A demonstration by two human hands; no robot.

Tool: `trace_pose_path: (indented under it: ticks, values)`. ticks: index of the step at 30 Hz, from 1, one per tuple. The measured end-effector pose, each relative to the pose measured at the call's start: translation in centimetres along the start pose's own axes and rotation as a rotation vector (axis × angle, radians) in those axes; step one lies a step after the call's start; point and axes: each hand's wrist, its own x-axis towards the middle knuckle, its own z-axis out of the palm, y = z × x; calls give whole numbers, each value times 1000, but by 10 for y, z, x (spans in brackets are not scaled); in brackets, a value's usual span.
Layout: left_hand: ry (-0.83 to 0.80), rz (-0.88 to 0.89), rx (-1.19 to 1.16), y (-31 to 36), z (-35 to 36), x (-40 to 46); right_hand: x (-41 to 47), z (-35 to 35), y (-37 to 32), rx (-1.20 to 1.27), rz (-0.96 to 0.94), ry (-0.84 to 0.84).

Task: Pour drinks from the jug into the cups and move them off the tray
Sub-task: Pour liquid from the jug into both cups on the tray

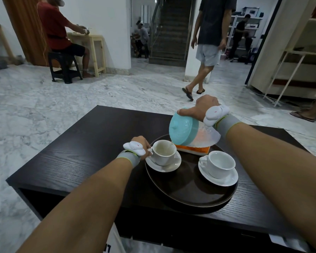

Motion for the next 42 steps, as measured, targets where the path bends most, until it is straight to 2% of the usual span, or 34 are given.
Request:
trace_pose_path:
  ticks: [32,42]
  values:
    - [-3,-15,-4,0,0,-3,-6,-4,-3,47,24,20]
    - [-2,-10,-34,0,0,-3,-7,-4,-4,-7,25,16]
